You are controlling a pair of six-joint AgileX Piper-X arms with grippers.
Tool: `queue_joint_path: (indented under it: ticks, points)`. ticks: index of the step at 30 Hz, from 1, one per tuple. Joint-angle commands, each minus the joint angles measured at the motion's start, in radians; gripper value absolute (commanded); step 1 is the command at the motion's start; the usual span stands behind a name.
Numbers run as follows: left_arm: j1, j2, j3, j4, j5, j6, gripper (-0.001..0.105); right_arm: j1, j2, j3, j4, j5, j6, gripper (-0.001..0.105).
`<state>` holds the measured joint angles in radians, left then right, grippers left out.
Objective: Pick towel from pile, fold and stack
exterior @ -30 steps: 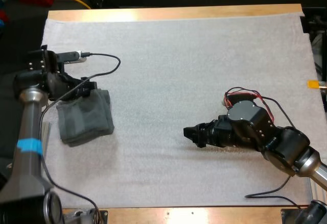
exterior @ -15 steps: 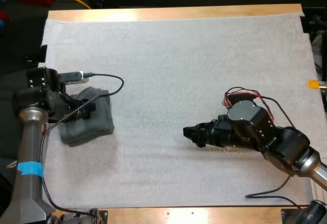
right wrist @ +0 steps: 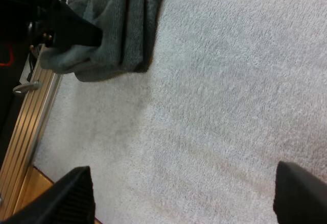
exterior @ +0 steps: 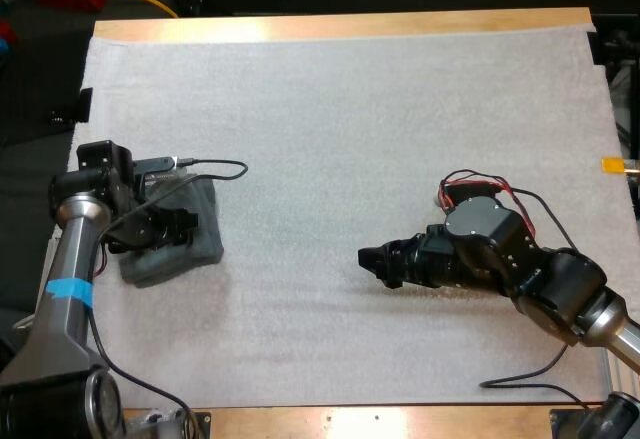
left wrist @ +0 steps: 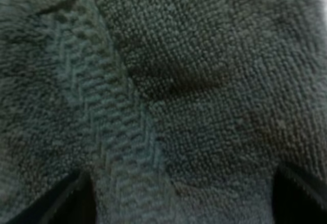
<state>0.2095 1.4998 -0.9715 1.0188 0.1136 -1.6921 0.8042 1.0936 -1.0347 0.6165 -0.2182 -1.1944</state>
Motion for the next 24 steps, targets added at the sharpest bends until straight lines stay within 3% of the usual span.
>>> queue_joint_path:
  ticks: [1, 9, 15, 24]
  points:
    - [-0.005, 0.009, 0.0, 0.002, -0.006, -0.009, 0.07, -0.001, -0.005, 0.002, -0.009, -0.01, -0.013, 0.07]
    - [-0.005, 0.026, 0.0, -0.004, 0.001, -0.009, 0.07, -0.001, -0.005, 0.002, -0.009, -0.01, -0.013, 0.07]
    - [-0.005, 0.006, -0.037, 0.038, 0.143, 0.012, 0.07, -0.001, -0.005, 0.002, -0.009, -0.01, -0.013, 0.07]
    - [-0.005, -0.167, -0.104, 0.055, 0.206, 0.011, 0.07, -0.001, -0.005, 0.002, -0.014, -0.01, -0.013, 0.07]
